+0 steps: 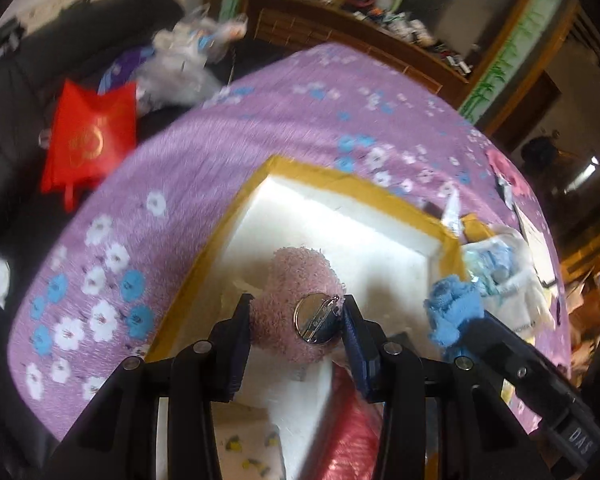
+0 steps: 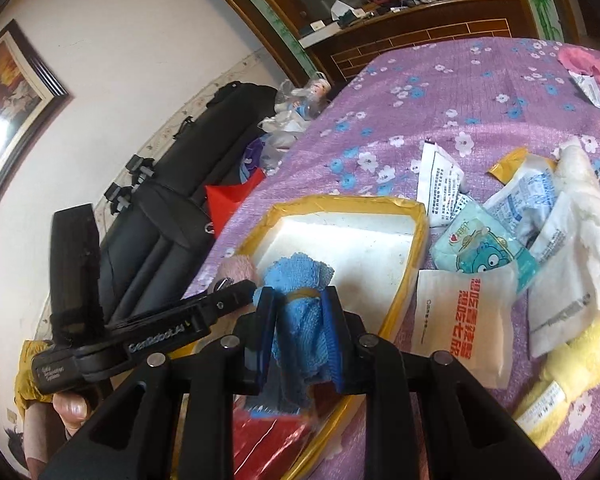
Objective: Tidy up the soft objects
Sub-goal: 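Lower the pink puff and blue toy into the foam box and open both grippers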
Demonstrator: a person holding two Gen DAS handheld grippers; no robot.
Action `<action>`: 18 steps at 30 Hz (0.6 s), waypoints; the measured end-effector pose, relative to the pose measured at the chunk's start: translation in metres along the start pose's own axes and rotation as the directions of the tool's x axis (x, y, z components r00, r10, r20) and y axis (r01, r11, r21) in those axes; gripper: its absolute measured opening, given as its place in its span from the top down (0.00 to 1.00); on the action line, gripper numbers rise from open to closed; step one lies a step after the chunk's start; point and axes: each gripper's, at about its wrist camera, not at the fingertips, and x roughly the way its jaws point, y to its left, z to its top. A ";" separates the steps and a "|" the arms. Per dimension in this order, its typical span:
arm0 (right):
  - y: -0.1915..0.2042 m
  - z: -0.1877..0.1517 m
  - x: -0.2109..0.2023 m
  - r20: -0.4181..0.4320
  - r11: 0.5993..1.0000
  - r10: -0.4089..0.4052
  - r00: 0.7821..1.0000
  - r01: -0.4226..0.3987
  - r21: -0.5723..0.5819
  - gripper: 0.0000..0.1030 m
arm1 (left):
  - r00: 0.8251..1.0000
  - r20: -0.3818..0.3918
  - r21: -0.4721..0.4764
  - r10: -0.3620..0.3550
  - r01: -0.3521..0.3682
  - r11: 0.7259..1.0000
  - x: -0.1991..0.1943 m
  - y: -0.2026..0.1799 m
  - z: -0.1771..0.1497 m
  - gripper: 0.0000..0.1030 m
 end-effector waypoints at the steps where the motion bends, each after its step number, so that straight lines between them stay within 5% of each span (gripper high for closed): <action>1: -0.001 0.000 0.004 -0.008 1.000 -0.009 1.000 0.009 0.001 0.77 | 1.000 -0.022 -0.018 -0.010 0.009 1.000 0.005 0.004 0.000 0.57; 6: -0.004 -0.001 0.020 -0.043 1.000 -0.021 0.999 0.021 0.004 0.74 | 1.000 -0.014 -0.010 -0.024 0.023 1.000 0.004 0.001 -0.001 0.57; 10: -0.002 -0.002 0.003 0.004 0.999 0.034 0.999 -0.034 0.003 0.44 | 0.999 0.042 0.035 -0.004 0.003 0.999 -0.012 -0.011 -0.005 0.52; 18: 0.008 -0.018 -0.055 0.080 0.996 0.088 0.993 -0.086 -0.029 0.44 | 0.991 0.129 0.038 0.023 -0.028 0.999 -0.048 -0.024 -0.015 0.52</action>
